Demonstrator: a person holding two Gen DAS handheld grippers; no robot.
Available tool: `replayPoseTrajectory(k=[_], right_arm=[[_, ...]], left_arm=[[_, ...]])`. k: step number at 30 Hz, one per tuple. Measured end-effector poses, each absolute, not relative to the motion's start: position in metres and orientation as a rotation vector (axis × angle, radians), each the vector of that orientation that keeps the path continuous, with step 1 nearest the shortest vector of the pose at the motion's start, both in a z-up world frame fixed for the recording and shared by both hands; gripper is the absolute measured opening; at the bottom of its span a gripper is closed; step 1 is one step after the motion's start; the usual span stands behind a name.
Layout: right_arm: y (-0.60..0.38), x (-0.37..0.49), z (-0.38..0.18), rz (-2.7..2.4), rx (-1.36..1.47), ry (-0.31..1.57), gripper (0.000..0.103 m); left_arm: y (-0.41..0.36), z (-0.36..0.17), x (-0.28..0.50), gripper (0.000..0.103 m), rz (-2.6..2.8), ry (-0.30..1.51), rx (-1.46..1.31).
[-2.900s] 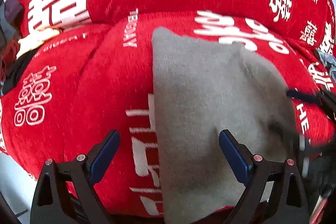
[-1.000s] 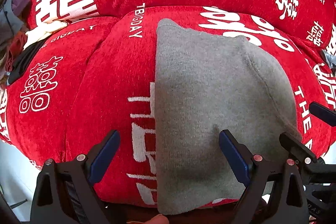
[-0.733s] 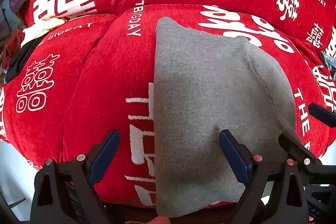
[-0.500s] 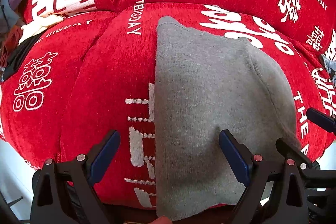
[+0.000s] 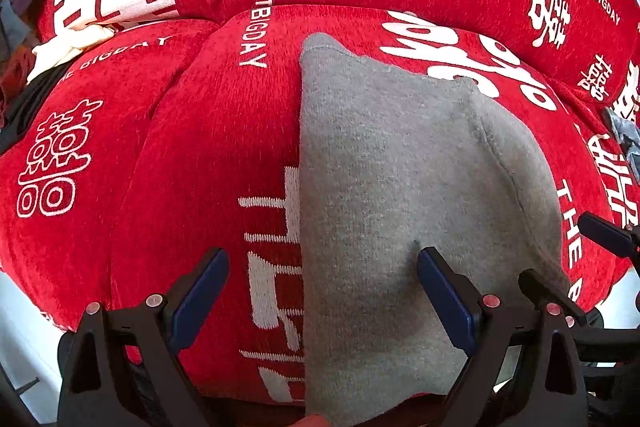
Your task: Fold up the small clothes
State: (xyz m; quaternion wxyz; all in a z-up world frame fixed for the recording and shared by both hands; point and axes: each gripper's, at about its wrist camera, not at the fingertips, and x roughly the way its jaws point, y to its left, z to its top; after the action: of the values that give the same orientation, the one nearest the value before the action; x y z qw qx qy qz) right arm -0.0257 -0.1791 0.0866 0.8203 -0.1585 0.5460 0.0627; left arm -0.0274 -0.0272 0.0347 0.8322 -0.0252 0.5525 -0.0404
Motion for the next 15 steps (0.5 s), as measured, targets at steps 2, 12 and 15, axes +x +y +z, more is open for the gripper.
replayPoseTrajectory(k=[2, 12, 15], right_arm=[[-0.177, -0.026, 0.086, 0.132, -0.347, 1.166, 0.076], [-0.163, -0.027, 0.088, 0.124, -0.396, 1.168, 0.076], [-0.16, -0.027, 0.089, 0.122, -0.408, 1.168, 0.076]], left_arm=[[-0.025, 0.034, -0.027, 0.095, -0.089, 1.172, -0.061], [-0.017, 0.034, -0.027, 0.095, -0.102, 1.166, -0.101], [-0.013, 0.034, -0.027, 0.095, -0.107, 1.166, -0.116]])
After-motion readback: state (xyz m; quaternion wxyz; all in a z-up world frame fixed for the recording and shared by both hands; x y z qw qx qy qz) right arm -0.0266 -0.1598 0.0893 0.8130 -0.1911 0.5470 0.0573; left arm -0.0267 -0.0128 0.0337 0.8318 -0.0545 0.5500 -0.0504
